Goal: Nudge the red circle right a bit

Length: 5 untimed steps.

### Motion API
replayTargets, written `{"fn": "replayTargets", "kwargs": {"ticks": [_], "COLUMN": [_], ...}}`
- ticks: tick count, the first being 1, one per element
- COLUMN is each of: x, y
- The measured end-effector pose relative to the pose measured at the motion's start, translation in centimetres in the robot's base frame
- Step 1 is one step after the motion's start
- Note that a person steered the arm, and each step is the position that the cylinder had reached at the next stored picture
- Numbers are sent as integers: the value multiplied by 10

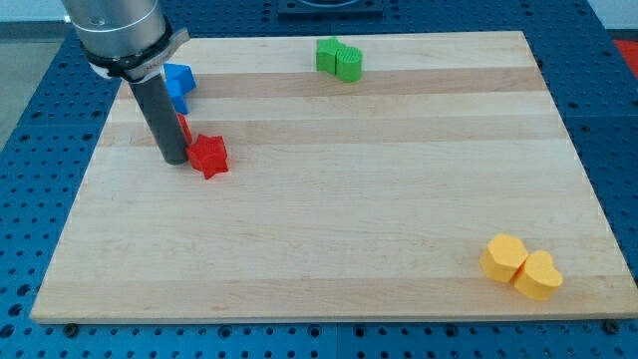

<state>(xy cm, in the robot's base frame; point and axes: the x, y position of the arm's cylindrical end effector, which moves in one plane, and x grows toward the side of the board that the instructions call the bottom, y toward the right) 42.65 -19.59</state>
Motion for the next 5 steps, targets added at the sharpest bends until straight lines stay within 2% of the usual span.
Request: {"fn": "replayTargets", "kwargs": {"ticks": [1, 2, 3, 4, 5], "x": [17, 21, -18, -18, -18], "y": [-46, -61, -53, -51, -7]}}
